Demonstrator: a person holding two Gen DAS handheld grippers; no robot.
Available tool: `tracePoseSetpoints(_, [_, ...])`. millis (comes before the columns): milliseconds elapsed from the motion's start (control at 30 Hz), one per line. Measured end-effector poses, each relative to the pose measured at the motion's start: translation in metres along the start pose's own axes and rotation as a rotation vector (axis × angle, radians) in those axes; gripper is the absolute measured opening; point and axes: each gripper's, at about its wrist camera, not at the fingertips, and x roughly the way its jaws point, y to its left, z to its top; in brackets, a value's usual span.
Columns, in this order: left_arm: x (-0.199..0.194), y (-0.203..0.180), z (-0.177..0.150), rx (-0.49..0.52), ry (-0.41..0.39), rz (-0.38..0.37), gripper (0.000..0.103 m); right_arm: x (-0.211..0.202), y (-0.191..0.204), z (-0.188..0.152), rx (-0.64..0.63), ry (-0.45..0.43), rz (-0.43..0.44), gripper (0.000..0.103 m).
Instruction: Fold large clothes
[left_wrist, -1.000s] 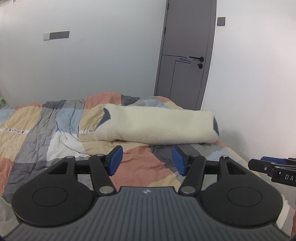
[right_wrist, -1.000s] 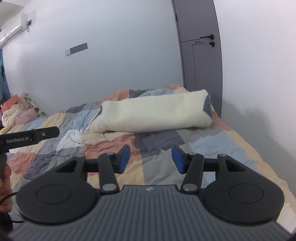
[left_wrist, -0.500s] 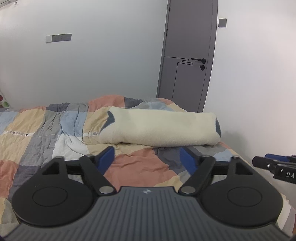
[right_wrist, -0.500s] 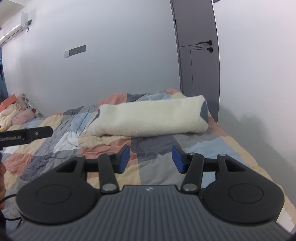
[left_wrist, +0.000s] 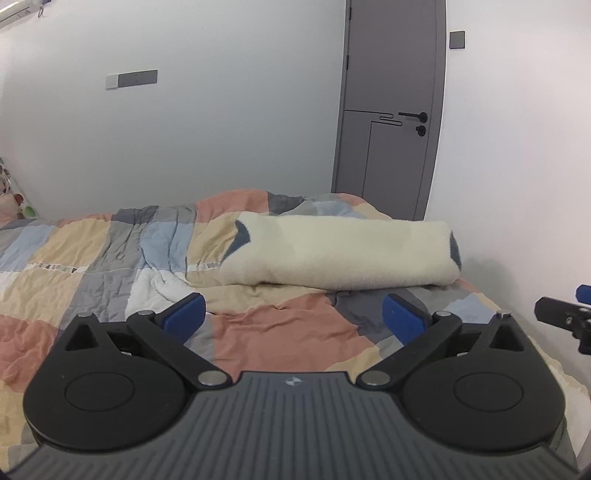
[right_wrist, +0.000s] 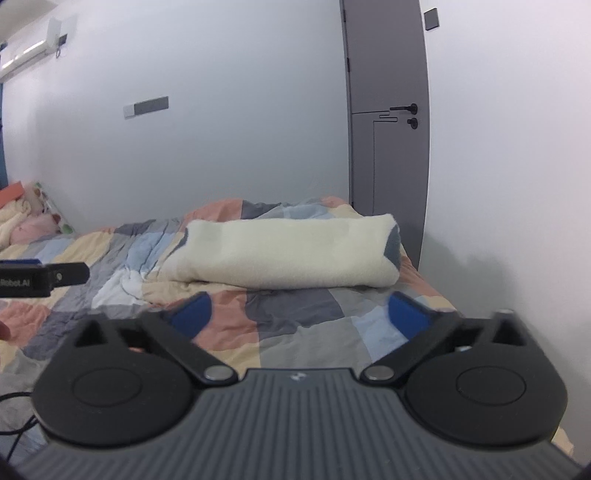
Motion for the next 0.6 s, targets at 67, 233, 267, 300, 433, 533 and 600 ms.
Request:
tracePoseSetpoints(67, [-0.002,-0.001,0.001,0.009,-0.001,0.011,0.103,-0.001,0.000,0.000,-0.002,0.002,-0.008,0.103])
tracePoseSetpoints(233, [-0.009,-0.002,0.003,0.008,-0.007,0.023,0.103,-0.001,0.001,-0.003,0.003,0.019,-0.006,0.103])
tracePoseSetpoints(267, [-0.010,-0.002,0.003,0.009,-0.010,0.026,0.103,-0.001,0.001,-0.003,0.004,0.018,-0.007,0.103])
tracePoseSetpoints(300, [-0.012,-0.002,0.004,0.011,-0.016,0.026,0.103,-0.001,0.001,-0.003,0.005,0.017,-0.008,0.103])
tracePoseSetpoints(433, [-0.016,-0.003,0.005,0.019,-0.026,0.024,0.103,0.001,0.002,-0.003,0.012,0.025,-0.005,0.103])
tracePoseSetpoints(533, [-0.017,-0.005,0.005,0.031,-0.016,0.008,0.103,0.001,0.002,-0.003,0.013,0.024,-0.008,0.103])
tracePoseSetpoints(600, [-0.018,-0.005,0.005,0.025,-0.019,-0.011,0.103,0.000,0.003,-0.003,0.013,0.017,-0.013,0.103])
